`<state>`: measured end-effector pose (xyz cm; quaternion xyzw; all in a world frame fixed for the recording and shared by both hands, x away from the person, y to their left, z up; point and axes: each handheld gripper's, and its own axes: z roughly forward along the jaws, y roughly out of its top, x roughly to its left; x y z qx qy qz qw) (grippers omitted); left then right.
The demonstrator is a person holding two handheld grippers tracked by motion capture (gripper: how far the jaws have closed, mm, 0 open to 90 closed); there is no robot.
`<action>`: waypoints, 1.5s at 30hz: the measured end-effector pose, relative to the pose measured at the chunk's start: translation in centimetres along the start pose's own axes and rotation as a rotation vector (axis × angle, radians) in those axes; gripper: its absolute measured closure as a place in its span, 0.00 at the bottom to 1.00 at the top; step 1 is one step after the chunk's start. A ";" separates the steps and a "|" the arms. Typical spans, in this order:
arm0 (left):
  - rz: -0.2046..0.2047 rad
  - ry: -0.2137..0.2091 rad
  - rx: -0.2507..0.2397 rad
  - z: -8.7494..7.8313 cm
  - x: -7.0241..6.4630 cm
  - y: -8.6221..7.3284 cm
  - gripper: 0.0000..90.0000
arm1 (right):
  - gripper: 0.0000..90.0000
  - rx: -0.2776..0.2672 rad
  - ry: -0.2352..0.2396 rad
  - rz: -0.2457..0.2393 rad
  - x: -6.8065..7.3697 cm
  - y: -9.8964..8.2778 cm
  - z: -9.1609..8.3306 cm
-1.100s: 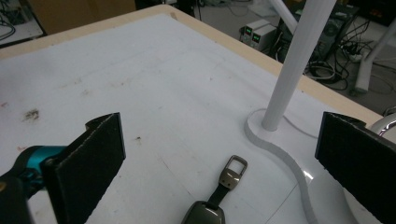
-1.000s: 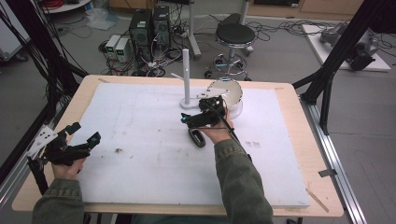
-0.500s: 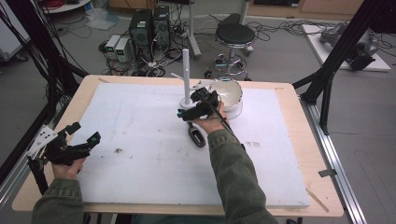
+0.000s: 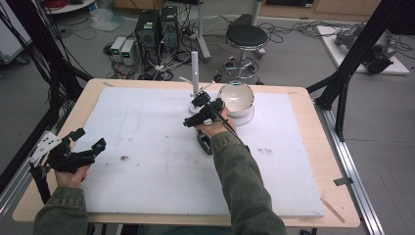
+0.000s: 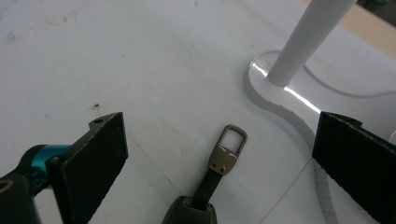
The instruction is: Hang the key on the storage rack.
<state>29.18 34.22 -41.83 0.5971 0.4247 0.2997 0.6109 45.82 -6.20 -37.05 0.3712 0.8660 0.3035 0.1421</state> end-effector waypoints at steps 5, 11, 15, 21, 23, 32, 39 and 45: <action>-0.001 0.002 0.004 0.0 0.1 0.0 0.02 | 0.03 0.093 -0.021 0.016 -0.3 -0.4 1.3; -0.002 0.005 0.003 0.1 0.2 0.0 0.02 | 0.05 0.183 -0.014 0.065 -0.8 -0.9 2.9; 0.000 0.004 0.006 0.2 0.2 -0.1 0.02 | 0.06 0.229 -0.027 0.083 -0.6 -0.3 3.7; -0.001 0.007 0.005 0.1 0.3 -0.1 0.02 | 0.12 0.297 -0.083 0.123 -0.2 0.6 5.0; 0.000 0.007 0.006 0.1 0.3 -0.1 0.02 | 0.18 0.310 -0.079 0.137 -0.2 0.8 5.4; 0.000 0.010 0.009 0.1 0.4 -0.1 0.02 | 0.38 0.347 -0.077 0.203 -0.4 0.8 6.0; 0.000 0.012 0.009 0.1 0.4 -0.1 0.02 | 0.51 0.353 -0.089 0.241 -0.9 0.7 5.8; 0.002 0.012 0.011 0.1 0.4 -0.1 0.02 | 0.61 0.361 -0.089 0.230 -1.1 0.7 5.8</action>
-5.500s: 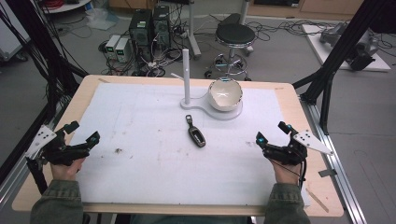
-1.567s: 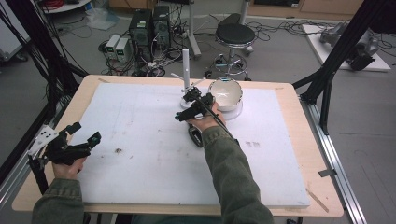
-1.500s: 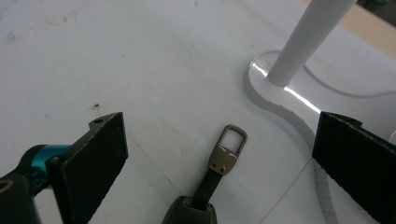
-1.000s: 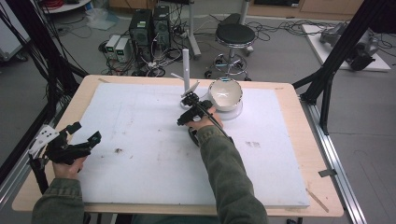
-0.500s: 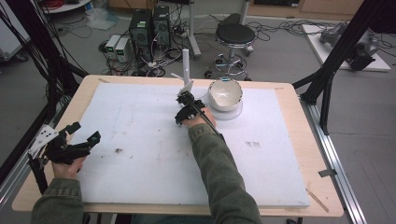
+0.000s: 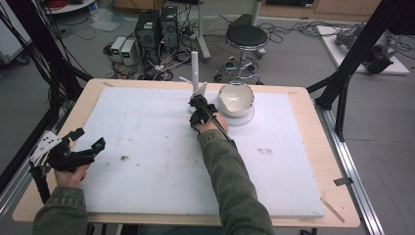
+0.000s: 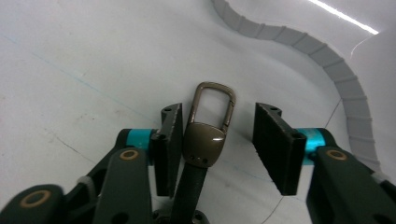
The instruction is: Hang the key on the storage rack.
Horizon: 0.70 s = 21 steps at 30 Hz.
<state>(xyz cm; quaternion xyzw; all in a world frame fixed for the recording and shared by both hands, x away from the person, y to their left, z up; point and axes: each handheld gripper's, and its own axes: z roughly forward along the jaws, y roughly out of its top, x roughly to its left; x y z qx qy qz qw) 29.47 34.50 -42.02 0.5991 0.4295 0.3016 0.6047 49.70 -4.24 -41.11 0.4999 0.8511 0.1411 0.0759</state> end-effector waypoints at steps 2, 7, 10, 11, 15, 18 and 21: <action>0.000 0.000 0.000 0.0 0.0 0.0 0.02 | 0.65 -0.003 0.003 0.002 0.1 0.0 0.0; -0.006 0.003 -0.004 0.0 0.1 0.0 0.02 | 0.73 0.003 0.003 -0.014 0.4 0.0 -0.1; -0.003 0.003 -0.002 -0.1 0.1 0.0 0.02 | 0.77 0.008 0.012 -0.014 0.4 0.0 -0.1; -0.004 0.003 -0.004 0.0 0.1 0.0 0.02 | 0.77 0.006 0.017 -0.013 0.3 0.0 -0.1; -0.001 0.002 0.000 0.0 0.1 0.0 0.02 | 0.78 0.005 0.042 -0.005 -0.1 -0.1 -0.2; -0.002 0.003 -0.001 0.0 0.1 0.0 0.02 | 0.78 0.007 0.044 -0.001 -0.2 -0.1 -0.2; -0.003 0.003 -0.002 0.0 0.1 0.0 0.02 | 0.78 -0.002 0.039 -0.013 -0.1 -0.2 -0.2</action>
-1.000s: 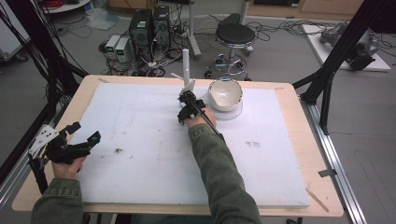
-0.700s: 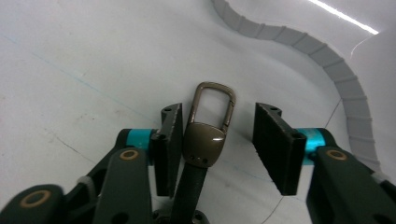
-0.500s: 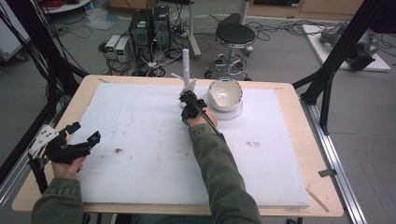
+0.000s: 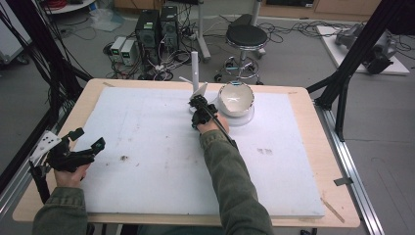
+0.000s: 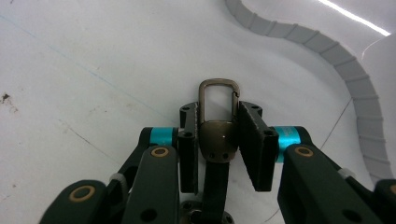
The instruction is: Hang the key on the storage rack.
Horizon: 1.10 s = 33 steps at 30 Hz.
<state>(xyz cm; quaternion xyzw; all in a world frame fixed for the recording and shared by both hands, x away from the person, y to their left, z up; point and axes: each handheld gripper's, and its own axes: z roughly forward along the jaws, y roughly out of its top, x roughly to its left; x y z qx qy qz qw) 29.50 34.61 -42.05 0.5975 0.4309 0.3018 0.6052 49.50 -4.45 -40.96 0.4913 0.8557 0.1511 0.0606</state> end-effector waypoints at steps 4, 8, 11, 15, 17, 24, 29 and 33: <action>-0.001 0.000 0.001 0.0 0.0 0.0 0.02 | 0.78 -0.021 0.013 0.014 -0.3 -0.3 -0.1; -0.001 0.002 0.005 0.0 0.1 0.0 0.02 | 0.78 -0.041 0.022 0.012 -0.5 -0.7 -0.6; -0.001 0.001 0.005 0.0 0.1 0.0 0.02 | 0.78 -0.058 0.031 0.012 -0.6 -1.0 -1.2; 0.000 0.000 0.004 0.0 0.0 0.0 0.02 | 0.78 -0.086 0.042 0.013 -0.9 -1.4 -2.4; -0.001 -0.001 0.004 0.0 0.0 0.0 0.02 | 0.78 -0.108 0.052 0.006 -0.9 -1.6 -3.2; 0.004 -0.001 0.007 0.0 -0.1 0.0 0.02 | 0.79 -0.165 0.065 -0.013 -0.8 -2.5 -5.6; 0.004 -0.002 0.007 0.0 -0.1 0.0 0.02 | 0.79 -0.227 0.064 -0.034 -0.7 -3.1 -7.4; 0.003 -0.002 0.007 0.0 0.0 0.0 0.02 | 0.79 -0.278 0.075 -0.035 -0.7 -3.6 -8.9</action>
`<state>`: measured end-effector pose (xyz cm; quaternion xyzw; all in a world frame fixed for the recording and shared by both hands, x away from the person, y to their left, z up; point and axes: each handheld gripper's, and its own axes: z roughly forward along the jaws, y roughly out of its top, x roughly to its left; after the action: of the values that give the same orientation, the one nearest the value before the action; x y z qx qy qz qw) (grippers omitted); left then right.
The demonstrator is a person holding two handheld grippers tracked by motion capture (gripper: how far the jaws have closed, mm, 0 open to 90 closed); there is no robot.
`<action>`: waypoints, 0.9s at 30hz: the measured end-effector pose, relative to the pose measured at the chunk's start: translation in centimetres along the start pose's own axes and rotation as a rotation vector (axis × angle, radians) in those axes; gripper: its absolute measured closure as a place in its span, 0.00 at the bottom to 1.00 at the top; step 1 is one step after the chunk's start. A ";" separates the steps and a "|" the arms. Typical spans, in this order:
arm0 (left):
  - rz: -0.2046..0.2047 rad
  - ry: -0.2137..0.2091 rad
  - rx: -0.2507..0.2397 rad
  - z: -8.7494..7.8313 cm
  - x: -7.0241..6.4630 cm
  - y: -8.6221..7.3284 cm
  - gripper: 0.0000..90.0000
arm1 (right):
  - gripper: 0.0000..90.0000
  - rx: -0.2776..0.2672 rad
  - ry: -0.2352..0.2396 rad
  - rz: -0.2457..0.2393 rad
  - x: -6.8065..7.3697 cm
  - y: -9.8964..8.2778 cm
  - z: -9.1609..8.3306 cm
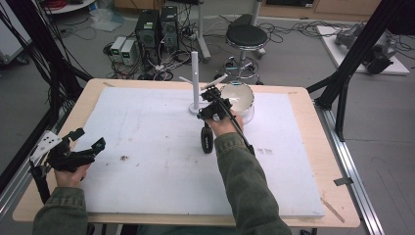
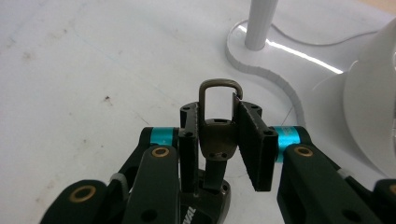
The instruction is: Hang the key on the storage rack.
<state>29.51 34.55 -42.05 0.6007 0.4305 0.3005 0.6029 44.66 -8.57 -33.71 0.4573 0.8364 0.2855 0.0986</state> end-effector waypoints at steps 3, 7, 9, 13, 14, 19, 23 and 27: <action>-0.001 0.000 0.000 0.0 0.0 0.0 0.02 | 0.78 -0.027 0.005 -0.006 0.1 -0.1 -1.0; -0.001 0.000 0.000 0.0 0.0 0.0 0.02 | 0.78 -0.063 0.012 -0.011 0.2 -0.2 -2.0; 0.000 0.000 -0.001 0.0 0.0 0.0 0.02 | 0.78 -0.078 0.020 -0.010 0.2 -0.2 -2.3; -0.001 0.000 0.000 0.0 0.0 0.0 0.02 | 0.78 -0.103 0.018 -0.014 0.3 -0.1 -2.9; -0.001 0.000 -0.001 0.0 0.0 0.0 0.02 | 0.78 -0.106 0.020 -0.018 0.2 -0.1 -2.9; -0.002 0.000 -0.002 0.0 0.0 0.0 0.02 | 0.78 -0.131 0.018 -0.009 0.1 0.0 -3.6; -0.002 0.000 -0.002 0.0 0.0 0.0 0.02 | 0.78 -0.149 0.017 -0.011 0.1 0.4 -4.1; -0.003 0.000 -0.003 0.0 0.0 0.0 0.02 | 0.78 -0.173 0.015 -0.010 0.1 0.7 -5.0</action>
<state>29.53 34.56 -42.05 0.5994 0.4308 0.3001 0.6043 42.98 -10.16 -29.18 0.4406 0.8116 0.3598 0.1329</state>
